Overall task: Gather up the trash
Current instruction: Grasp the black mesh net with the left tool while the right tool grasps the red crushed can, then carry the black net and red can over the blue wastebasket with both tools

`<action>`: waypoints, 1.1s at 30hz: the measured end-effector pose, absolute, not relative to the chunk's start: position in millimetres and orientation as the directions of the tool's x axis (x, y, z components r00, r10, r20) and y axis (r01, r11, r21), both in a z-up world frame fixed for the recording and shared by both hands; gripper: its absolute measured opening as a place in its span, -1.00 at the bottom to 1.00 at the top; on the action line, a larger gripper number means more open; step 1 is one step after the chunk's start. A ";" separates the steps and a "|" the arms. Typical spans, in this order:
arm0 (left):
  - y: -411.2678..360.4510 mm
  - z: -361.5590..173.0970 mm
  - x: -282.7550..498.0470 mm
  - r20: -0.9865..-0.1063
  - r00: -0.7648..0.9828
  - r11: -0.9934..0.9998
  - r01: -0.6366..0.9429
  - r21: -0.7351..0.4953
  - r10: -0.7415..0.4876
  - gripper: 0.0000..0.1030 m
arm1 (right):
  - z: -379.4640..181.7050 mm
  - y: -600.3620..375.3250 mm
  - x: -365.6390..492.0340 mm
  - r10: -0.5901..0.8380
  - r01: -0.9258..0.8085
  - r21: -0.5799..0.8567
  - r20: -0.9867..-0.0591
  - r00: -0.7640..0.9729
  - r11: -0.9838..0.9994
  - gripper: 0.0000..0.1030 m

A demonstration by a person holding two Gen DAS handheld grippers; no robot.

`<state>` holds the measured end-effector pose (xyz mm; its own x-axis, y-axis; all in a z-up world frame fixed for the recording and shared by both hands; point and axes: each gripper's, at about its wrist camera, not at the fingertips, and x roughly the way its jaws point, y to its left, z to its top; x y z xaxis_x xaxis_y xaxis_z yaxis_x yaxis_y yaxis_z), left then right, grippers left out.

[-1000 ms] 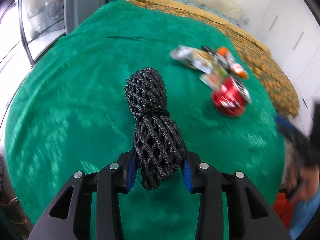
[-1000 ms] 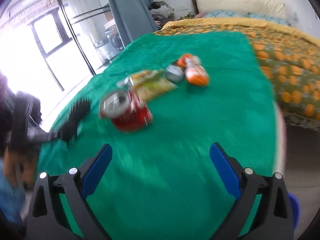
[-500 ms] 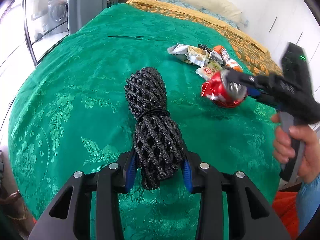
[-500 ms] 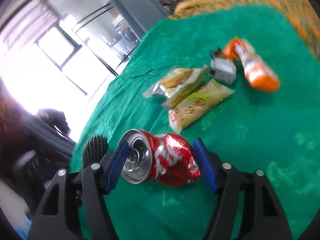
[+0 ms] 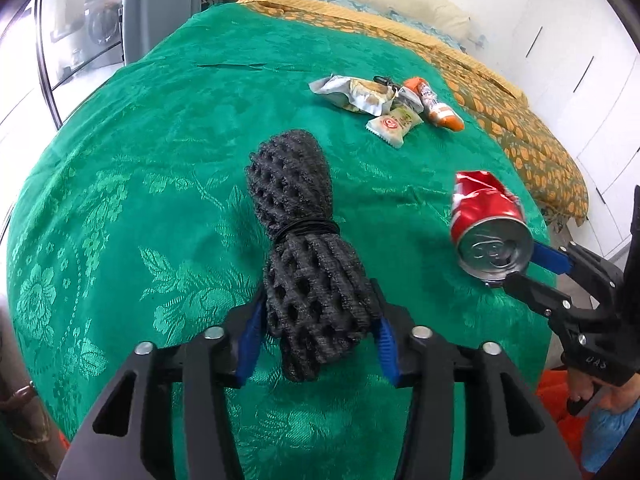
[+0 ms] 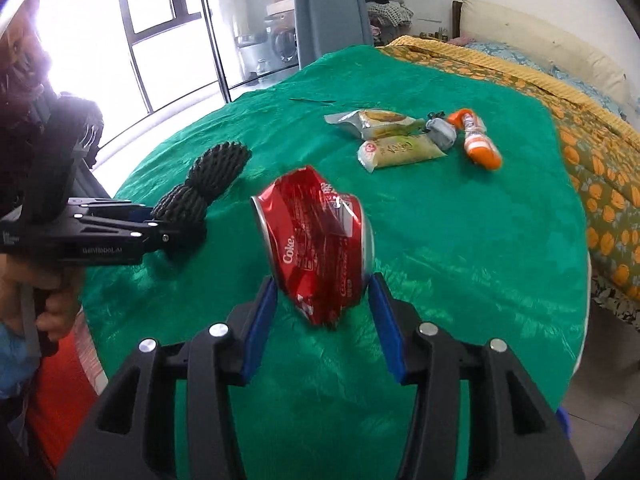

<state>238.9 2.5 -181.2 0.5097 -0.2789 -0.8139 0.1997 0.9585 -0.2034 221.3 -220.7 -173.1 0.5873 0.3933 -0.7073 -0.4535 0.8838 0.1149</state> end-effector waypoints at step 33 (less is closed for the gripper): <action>-9.5 -182.9 259.7 -0.827 0.508 0.961 0.244 -0.132 -0.242 -0.16 | -168.8 -195.1 261.7 0.400 -0.480 0.128 -0.755 0.520 0.868 -0.07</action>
